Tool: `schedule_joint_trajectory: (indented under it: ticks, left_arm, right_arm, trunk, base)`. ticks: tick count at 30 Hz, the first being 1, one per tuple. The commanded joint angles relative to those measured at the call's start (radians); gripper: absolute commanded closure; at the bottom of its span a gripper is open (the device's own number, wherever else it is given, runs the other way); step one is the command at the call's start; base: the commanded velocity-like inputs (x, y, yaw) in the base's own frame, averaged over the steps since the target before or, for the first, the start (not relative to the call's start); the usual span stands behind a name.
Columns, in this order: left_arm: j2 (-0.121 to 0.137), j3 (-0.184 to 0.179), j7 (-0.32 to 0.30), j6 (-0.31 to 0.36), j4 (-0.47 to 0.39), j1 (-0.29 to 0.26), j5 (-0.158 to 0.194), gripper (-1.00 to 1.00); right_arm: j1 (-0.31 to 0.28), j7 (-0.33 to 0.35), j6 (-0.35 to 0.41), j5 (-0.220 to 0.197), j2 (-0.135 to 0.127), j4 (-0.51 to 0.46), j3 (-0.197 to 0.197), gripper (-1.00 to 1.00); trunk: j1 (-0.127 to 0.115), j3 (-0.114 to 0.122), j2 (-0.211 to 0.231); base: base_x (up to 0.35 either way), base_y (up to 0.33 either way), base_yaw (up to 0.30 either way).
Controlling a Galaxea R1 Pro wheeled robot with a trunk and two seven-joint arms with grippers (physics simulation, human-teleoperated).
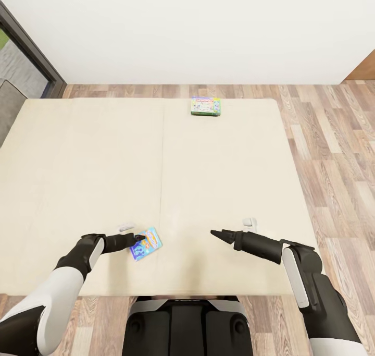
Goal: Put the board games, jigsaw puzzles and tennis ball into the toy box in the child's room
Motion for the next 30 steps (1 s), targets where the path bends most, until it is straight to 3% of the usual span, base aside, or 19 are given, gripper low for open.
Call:
schedule_joint_trajectory:
  ticks: [1,7,12,15,30]
  left_arm:
    - [-0.001,0.008,-0.008,0.007,-0.001,-0.001,-0.008,-1.0]
    - [-0.003,0.008,-0.008,0.008,-0.001,-0.004,0.001,-1.0]
    - [-0.003,0.006,-0.008,0.01,-0.001,-0.007,0.053,-1.0]
    - [-0.004,0.005,-0.008,0.012,-0.001,-0.008,0.067,-1.0]
    - [-0.008,0.0,-0.008,0.007,-0.002,-0.008,0.072,-1.0]
  right_arm:
    - [0.0,0.003,0.005,-0.001,0.0,0.0,-0.001,-1.0]
    - [0.0,0.003,0.006,-0.002,0.0,0.0,-0.001,-1.0]
    - [0.0,0.003,0.006,-0.002,0.0,0.0,-0.001,-1.0]
    - [0.0,0.003,0.006,-0.002,0.0,0.0,-0.001,-1.0]
    - [0.0,0.005,0.006,-0.003,0.0,0.0,-0.001,-1.0]
  trunk:
    - [0.001,-0.001,-0.002]
    - [0.001,-0.001,-0.002]
    - [0.001,-0.001,-0.002]
    - [0.001,-0.001,-0.002]
    - [0.001,-0.001,-0.002]
  base:
    - [0.0,0.0,0.0]
    - [0.0,0.0,0.0]
    - [0.0,0.0,0.0]
    - [0.0,0.0,0.0]
    - [0.0,0.0,0.0]
